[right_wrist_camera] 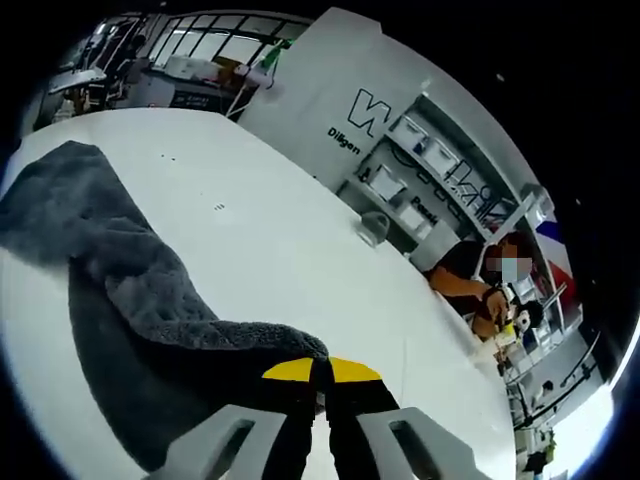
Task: Fold the towel on the table until its edges align and the towel forms a compact rectangular stack.
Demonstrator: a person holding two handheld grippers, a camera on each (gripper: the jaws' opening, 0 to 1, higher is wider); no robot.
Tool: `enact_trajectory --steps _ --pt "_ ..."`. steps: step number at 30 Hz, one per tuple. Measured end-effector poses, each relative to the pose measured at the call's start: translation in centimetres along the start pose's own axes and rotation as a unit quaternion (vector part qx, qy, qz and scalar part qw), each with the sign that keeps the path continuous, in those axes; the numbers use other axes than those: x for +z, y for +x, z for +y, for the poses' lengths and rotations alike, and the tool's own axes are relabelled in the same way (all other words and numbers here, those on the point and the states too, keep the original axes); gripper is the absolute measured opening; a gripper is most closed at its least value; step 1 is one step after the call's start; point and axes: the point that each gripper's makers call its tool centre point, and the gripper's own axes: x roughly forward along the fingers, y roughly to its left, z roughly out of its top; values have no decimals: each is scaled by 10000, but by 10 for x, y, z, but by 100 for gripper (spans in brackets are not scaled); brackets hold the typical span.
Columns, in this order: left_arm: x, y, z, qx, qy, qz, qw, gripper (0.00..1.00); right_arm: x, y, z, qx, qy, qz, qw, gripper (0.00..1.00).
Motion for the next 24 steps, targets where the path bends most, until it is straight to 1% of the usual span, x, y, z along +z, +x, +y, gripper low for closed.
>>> enact_trajectory --steps 4,7,9,12,13,16,20,21,23,24 --pt "4 1 2 -12 -21 2 10000 6 4 -4 -4 -46 -27 -23 10000 3" --pt "15 -2 10 73 63 -105 9999 5 7 -10 -7 -116 -60 -67 9999 3" --pt "37 -8 26 255 215 -329 9989 5 11 -17 -11 -184 -91 -103 9997 3" --pt "70 -20 58 654 566 -491 9950 5 17 -27 -20 -292 -141 -132 9994 3" --pt "80 -24 70 762 660 -493 9937 5 19 -31 -24 -332 -158 -141 9992 3" --pt "111 -31 97 863 804 -557 9915 5 25 -44 -34 -454 -200 -175 9986 3" --pt "139 -35 121 946 890 -626 9896 5 29 -54 -40 -545 -251 -186 9980 3" --pt "142 -35 123 959 899 -637 9893 5 29 -55 -40 -551 -256 -188 9980 3" --pt "161 -38 136 1024 1011 -659 9874 5 32 -60 -44 -587 -297 -201 9976 3" --pt "165 -40 140 1038 1020 -667 9871 5 33 -60 -46 -586 -300 -207 9976 3"
